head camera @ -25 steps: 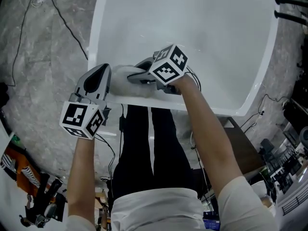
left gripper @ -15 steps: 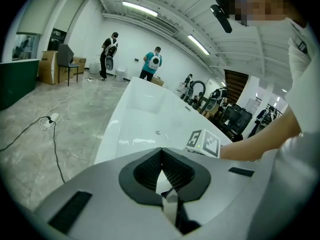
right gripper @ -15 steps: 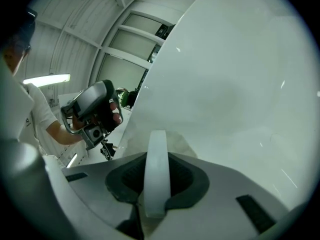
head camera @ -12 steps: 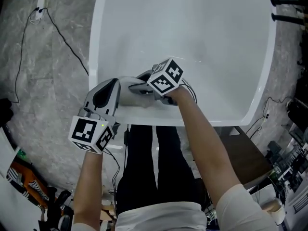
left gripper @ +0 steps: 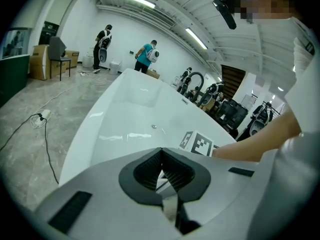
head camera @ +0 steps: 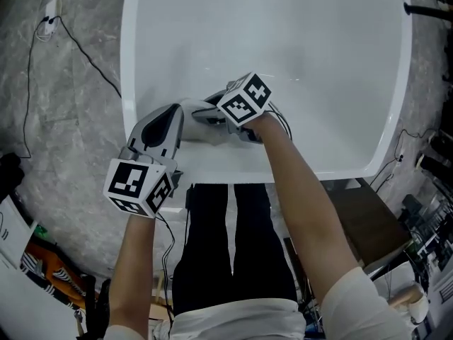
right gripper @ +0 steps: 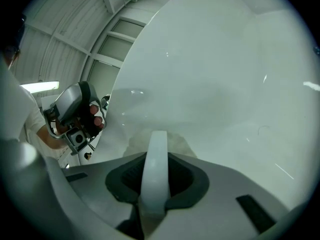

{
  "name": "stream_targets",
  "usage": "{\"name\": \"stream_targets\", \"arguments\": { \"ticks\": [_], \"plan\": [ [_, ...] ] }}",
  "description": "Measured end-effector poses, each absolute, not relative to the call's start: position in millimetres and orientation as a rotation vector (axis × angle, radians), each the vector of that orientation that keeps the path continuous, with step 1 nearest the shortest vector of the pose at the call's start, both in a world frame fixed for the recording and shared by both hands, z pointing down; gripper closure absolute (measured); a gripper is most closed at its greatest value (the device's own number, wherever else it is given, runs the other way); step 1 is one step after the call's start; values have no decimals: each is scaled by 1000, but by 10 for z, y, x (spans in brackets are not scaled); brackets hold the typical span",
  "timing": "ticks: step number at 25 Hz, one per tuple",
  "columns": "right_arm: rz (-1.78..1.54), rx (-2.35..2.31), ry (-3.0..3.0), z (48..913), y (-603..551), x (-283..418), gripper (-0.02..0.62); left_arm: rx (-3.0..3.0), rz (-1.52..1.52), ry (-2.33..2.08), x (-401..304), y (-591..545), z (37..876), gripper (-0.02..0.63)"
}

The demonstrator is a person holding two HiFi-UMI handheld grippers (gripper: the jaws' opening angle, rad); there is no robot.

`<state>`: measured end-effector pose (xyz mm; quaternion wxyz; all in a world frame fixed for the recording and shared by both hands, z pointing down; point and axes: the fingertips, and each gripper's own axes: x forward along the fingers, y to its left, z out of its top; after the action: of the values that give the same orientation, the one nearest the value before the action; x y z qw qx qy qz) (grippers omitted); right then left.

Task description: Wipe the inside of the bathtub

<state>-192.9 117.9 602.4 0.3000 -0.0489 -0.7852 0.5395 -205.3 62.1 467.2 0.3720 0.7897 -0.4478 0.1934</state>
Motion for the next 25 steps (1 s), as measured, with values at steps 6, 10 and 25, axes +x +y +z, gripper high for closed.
{"name": "stream_targets", "arguments": {
  "ticks": [6, 10, 25],
  "plan": [
    [1428, -134, -2081, 6034, 1167, -1823, 505, 2024, 548, -1091, -1963, 561, 4799, 597],
    [1414, -107, -2070, 6051, 1172, -1701, 505, 2039, 550, -1065, -1899, 540, 4812, 597],
    [1422, 74, -1961, 6141, 1163, -580, 505, 2068, 564, -968, -1258, 523, 4871, 597]
  ]
}}
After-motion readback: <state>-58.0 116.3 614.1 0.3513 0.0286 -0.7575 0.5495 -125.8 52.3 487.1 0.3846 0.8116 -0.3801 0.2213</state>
